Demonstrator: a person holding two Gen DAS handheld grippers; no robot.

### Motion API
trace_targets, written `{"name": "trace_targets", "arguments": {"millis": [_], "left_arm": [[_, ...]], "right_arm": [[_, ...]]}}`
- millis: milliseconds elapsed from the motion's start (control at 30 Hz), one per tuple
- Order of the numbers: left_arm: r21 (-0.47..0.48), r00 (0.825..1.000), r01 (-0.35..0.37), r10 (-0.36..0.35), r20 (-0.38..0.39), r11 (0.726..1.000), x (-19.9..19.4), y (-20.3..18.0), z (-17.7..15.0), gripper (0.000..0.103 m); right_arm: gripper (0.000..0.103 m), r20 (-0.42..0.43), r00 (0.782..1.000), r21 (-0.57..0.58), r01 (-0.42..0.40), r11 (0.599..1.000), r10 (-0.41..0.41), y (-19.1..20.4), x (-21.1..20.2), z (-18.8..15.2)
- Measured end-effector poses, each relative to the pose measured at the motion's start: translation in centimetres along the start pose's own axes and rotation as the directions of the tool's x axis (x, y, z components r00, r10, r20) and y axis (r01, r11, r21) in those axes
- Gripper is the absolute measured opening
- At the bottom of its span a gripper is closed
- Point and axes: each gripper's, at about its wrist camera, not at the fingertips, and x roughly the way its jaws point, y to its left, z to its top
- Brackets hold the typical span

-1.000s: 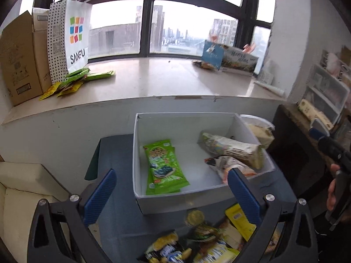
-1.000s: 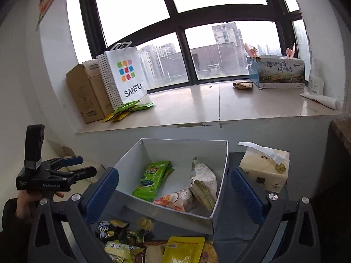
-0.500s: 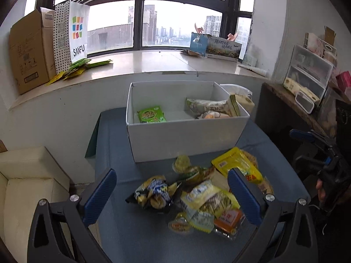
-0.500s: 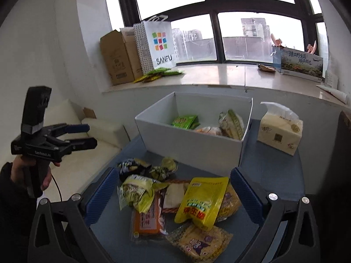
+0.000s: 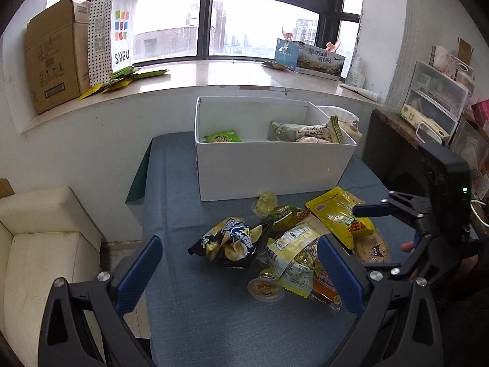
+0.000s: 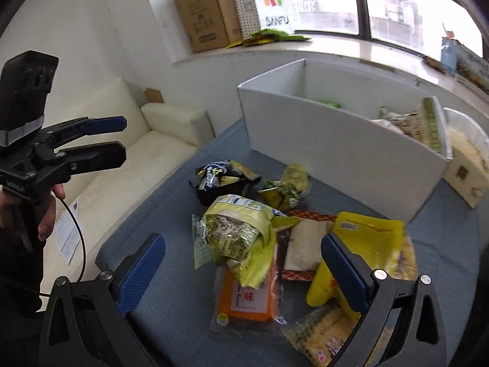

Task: Organize snacks
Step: 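Grasp a yellow-green chip bag with the right gripper while the left grasps a blue chip bag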

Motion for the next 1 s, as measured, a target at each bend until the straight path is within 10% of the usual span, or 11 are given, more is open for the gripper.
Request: {"name": "trace_targets", "arguments": {"millis": [467, 533, 600, 1000], "left_arm": [[-0.004, 1.0, -0.011, 0.011, -0.019, 1.0, 0.5, 0.8, -0.6, 0.103], [0.001, 1.0, -0.014, 0.014, -0.026, 1.0, 0.7, 0.8, -0.7, 0.103], [0.004, 0.999, -0.018, 0.018, -0.038, 1.0, 1.2, 0.8, -0.9, 0.103], [0.139, 0.992, -0.013, 0.03, -0.124, 0.99, 5.6, -1.0, -1.6, 0.103]], "right_arm": [[0.102, -0.154, 0.981, 0.158, -0.091, 0.983, 0.115, -1.2, 7.4, 0.6], [0.07, -0.157, 0.981, 0.167, -0.089, 0.982, 0.115, -1.3, 7.9, 0.3], [0.067, -0.151, 0.981, 0.175, -0.095, 0.98, 0.122, -1.4, 7.7, 0.2], [0.067, 0.063, 0.997, 0.268, -0.059, 0.962, 0.043, -5.3, -2.6, -1.2]]}}
